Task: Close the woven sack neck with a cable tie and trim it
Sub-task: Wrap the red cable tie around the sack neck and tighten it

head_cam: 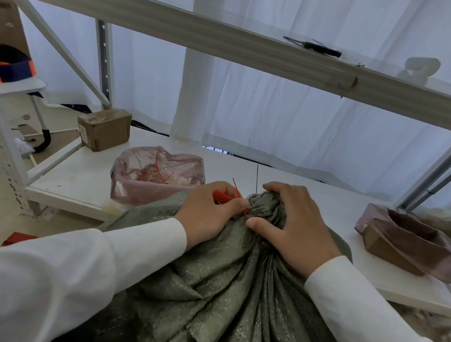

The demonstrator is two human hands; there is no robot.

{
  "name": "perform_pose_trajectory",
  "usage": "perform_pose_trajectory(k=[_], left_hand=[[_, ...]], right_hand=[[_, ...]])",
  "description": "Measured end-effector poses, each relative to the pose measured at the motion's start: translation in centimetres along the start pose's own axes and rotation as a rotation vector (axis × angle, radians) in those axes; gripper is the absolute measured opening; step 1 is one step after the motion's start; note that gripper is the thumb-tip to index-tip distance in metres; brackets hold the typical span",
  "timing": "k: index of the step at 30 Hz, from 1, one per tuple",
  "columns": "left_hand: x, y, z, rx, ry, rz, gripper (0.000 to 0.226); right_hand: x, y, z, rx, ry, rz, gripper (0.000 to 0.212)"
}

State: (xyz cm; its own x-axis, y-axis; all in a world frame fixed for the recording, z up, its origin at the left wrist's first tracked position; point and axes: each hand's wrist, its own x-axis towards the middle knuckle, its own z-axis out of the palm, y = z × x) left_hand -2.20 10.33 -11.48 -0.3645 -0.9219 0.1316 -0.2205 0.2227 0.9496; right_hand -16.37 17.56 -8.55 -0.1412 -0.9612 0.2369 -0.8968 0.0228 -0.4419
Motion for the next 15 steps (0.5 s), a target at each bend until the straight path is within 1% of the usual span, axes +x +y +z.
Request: perform_pose_trajectory(k=[2,4,6,7,9,12,15], left_hand=[[0.2,0.2,0.0,-0.001,-0.013,0.009,0.017],[0.3,0.3,0.0,0.0,-0.034,0.018,0.015],[0.3,0.2,0.0,0.023,-0.043,0.035,0.013],[0.3,0.2,0.0,0.044,-0.04,0.051,0.013],[0.4,0.1,-0.1,0.092,-0.037,0.093,0.013],[0.2,0.0,-0.1,0.144,-0.035,0.14,0.012],[0.1,0.0,-0.1,0.144,-0.012,0.118,0.013]], right_hand=[[-0.1,0.0,-0.5,0.111,-0.01,0.034,0.065],[-0.1,-0.2,-0.3,0.11,0.021,0.093,0.071],[0.1,-0.5,0.1,0.084,0.016,0.161,0.077],[0.2,-0.6,0.1,0.079,0.007,0.176,0.075],[0.5,-0.6,0.3,0.069,0.01,0.157,0.063],[0.4,-0.8,1.0,0.014,0.075,0.083,0.046],[0.4,-1.3,1.8,-0.073,0.152,-0.009,0.035]])
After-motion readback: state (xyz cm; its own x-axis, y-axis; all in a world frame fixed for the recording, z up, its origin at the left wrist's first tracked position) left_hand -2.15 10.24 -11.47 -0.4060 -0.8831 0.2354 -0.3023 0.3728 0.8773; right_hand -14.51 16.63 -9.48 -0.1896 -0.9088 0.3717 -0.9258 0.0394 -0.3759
